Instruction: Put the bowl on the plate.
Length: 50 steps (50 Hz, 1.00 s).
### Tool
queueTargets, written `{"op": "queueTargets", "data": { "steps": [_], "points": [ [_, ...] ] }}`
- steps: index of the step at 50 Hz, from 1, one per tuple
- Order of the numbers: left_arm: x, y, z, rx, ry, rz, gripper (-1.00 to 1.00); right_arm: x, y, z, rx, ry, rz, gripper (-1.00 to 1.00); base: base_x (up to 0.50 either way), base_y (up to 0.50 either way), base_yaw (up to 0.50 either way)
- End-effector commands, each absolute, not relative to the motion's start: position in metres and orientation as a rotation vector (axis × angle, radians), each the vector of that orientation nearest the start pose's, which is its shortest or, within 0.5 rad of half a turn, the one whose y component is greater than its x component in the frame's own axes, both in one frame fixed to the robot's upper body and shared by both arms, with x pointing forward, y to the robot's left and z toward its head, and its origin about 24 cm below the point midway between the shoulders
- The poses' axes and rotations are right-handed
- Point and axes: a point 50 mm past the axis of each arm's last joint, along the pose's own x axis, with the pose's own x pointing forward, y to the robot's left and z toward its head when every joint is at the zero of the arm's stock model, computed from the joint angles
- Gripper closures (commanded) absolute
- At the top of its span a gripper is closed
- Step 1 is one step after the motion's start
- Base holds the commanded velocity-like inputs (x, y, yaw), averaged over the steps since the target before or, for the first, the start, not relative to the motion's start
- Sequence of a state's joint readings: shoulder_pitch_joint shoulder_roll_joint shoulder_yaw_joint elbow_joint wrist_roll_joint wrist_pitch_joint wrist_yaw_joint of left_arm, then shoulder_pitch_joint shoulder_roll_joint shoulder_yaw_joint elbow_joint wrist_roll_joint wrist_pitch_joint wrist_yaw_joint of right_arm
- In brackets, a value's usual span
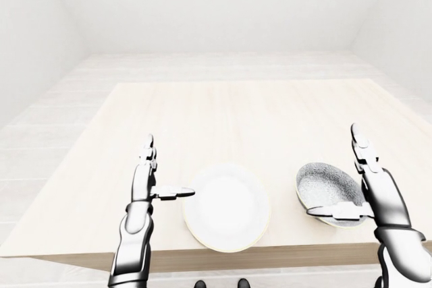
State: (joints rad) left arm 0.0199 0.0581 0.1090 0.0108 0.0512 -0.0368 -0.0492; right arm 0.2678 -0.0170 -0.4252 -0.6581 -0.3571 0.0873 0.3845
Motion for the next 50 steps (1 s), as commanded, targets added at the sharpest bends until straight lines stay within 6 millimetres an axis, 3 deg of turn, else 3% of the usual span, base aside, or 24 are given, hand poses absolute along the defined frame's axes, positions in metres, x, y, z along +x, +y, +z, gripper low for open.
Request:
{"op": "queueTargets", "data": {
  "steps": [1, 10, 24, 40, 50],
  "points": [
    [0.246, 0.188, 0.041, 0.114, -0.006, 0.065, -1.00, 0.154, -0.258, 0.120, -0.512, -0.070, -0.262, -1.00, 0.00, 0.00, 0.00],
    [0.243, 0.190, 0.042, 0.123, -0.005, 0.060, -1.00, 0.148, -0.269, 0.116, -0.468, -0.053, -0.296, -1.00, 0.00, 0.00, 0.00],
    [0.226, 0.197, 0.042, 0.138, 0.004, 0.070, -1.00, 0.151, -0.268, 0.103, -0.471, 0.013, -0.265, -1.00, 0.00, 0.00, 0.00],
    [0.209, 0.205, 0.043, 0.145, 0.009, 0.094, -1.00, 0.152, -0.266, 0.083, -0.559, 0.149, -0.240, -1.00, 0.00, 0.00, 0.00],
    [0.208, 0.207, 0.043, 0.148, 0.008, 0.101, -1.00, 0.137, -0.274, 0.079, -0.668, 0.225, -0.267, -1.00, 0.00, 0.00, 0.00]
  ]
}}
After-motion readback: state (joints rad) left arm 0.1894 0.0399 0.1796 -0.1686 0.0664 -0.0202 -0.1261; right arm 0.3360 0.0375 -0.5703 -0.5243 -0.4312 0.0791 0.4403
